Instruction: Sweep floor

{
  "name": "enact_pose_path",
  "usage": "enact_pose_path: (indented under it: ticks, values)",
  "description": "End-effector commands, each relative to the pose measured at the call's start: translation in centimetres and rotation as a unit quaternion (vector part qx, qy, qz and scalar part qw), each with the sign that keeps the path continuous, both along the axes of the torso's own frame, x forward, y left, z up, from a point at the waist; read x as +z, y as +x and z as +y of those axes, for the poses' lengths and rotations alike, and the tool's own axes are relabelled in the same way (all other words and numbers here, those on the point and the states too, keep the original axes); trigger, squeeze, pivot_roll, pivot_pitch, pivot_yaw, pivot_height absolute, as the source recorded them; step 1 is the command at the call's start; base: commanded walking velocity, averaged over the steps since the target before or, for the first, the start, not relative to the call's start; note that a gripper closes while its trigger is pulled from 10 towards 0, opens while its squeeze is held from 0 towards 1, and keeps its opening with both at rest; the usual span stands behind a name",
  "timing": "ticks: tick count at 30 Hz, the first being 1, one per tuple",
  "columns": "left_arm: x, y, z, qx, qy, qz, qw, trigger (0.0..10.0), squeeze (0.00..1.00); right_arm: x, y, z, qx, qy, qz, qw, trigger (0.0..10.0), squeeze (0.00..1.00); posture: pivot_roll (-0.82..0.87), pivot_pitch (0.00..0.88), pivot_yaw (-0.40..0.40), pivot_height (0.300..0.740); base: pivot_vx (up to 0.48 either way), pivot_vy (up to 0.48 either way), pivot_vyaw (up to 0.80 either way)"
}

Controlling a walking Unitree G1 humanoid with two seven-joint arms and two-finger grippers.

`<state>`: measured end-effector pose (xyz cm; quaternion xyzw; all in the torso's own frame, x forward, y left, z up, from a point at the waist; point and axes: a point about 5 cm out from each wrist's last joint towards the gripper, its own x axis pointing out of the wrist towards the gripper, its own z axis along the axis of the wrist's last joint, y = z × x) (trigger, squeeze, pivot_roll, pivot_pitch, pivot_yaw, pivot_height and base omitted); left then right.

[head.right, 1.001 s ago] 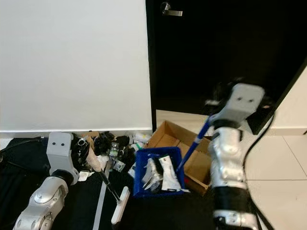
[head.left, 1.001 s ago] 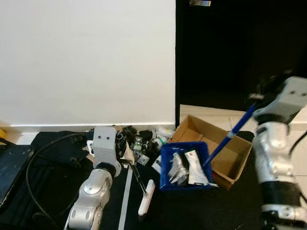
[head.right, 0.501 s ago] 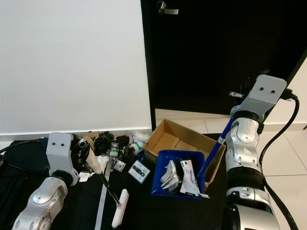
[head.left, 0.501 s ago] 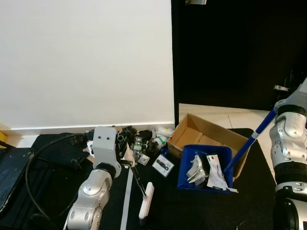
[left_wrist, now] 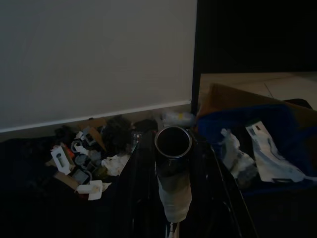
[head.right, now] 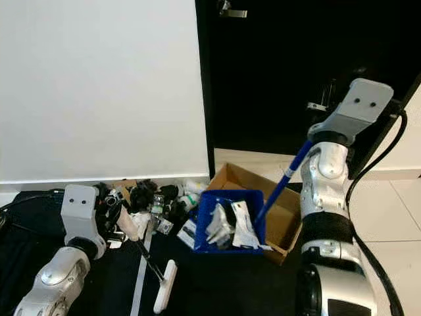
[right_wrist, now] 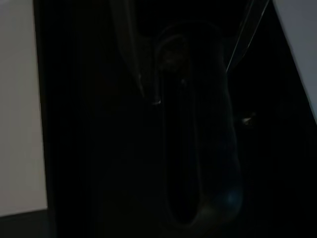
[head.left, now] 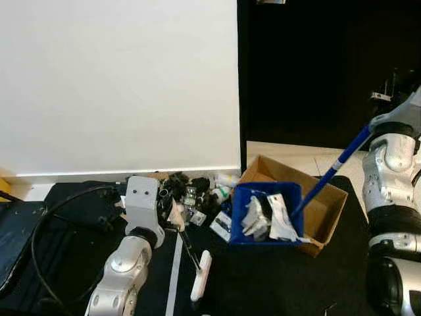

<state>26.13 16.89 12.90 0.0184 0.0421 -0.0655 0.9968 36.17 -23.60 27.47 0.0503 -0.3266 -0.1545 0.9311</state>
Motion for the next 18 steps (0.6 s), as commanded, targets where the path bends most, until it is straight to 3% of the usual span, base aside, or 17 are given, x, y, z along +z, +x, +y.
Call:
enact_pose_path:
  ticks: [1, 7, 18]
  values:
    - [0.0, -0.1, -0.2, 0.001, 0.005, -0.003, 1.0, 10.0, 0.0, 1.2, -0.6, 0.4, 0.007, 0.005, -0.034, 0.999, 10.0, 0.0, 0.1, 0.152, 0.086, 0.74, 0.0, 0.0, 0.0]
    - [0.0, 0.2, -0.6, -0.002, 0.0, -0.004, 1.0, 10.0, 0.0, 0.5, -1.6, 1.1, 0.025, 0.014, -0.03, 0.999, 10.0, 0.0, 0.08, 0.144, 0.083, 0.74, 0.0, 0.0, 0.0]
    - [0.2, 0.5, -1.1, -0.005, -0.006, -0.009, 1.0, 10.0, 0.0, 0.8, -1.9, 1.9, 0.037, 0.012, -0.029, 0.999, 10.0, 0.0, 0.07, 0.142, 0.078, 0.74, 0.0, 0.0, 0.0]
